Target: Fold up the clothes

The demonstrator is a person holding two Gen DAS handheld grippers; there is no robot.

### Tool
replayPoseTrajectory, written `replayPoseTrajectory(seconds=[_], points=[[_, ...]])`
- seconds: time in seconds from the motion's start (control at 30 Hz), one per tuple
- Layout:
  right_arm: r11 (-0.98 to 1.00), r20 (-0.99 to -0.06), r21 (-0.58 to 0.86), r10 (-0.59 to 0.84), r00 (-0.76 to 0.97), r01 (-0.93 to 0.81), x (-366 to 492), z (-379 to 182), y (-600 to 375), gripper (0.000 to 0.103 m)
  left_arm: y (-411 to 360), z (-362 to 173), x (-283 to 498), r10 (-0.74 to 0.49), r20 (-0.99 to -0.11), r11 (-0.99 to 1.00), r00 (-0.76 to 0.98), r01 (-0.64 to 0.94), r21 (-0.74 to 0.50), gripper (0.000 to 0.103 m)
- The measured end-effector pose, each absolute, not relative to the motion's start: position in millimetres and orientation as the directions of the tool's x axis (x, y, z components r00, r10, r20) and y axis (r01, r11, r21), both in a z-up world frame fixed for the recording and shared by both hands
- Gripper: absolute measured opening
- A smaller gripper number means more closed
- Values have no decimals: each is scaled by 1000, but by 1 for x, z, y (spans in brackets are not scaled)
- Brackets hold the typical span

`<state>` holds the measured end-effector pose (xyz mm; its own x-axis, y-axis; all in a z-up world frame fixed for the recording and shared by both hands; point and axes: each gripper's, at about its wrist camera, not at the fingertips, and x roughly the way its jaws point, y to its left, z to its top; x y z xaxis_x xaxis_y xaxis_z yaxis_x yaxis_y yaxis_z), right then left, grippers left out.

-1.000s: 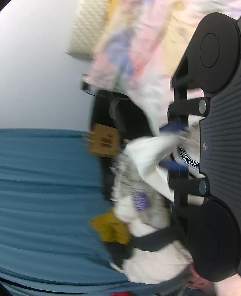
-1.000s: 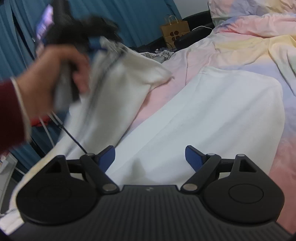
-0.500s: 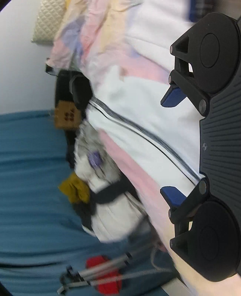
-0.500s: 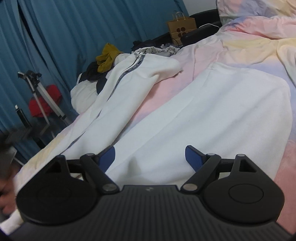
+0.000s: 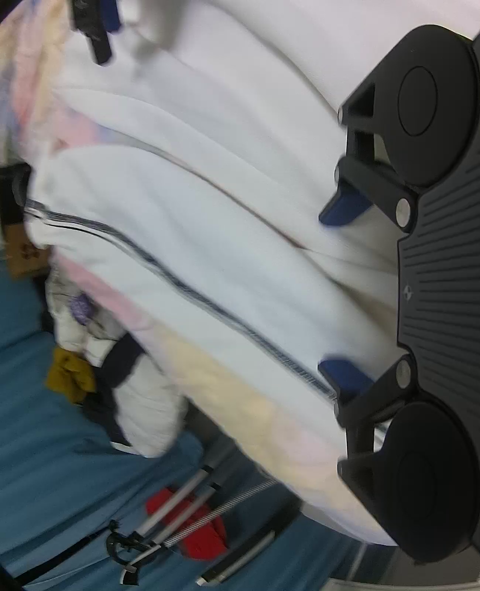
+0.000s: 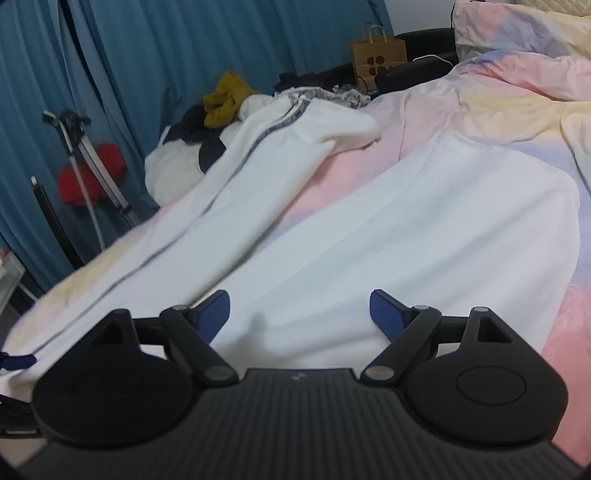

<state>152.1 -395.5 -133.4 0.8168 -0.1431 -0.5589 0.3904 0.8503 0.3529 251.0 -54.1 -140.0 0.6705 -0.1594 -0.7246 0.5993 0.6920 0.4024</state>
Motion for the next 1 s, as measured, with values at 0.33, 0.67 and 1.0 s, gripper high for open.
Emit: replayPoseTrajectory(seconds=[0.33, 0.67, 1.0], points=[[809, -476, 511, -14, 879, 290, 173, -138, -413, 84, -34, -129, 239, -180, -637, 892, 750, 398, 216, 57], [699, -394, 657, 2, 919, 281, 251, -146, -491, 83, -28, -125, 238, -124, -556, 946, 822, 267, 183, 60], [633, -469, 615, -185, 864, 470, 356, -141, -539, 12, -7, -103, 251, -227, -458, 972, 860, 233, -44, 8]])
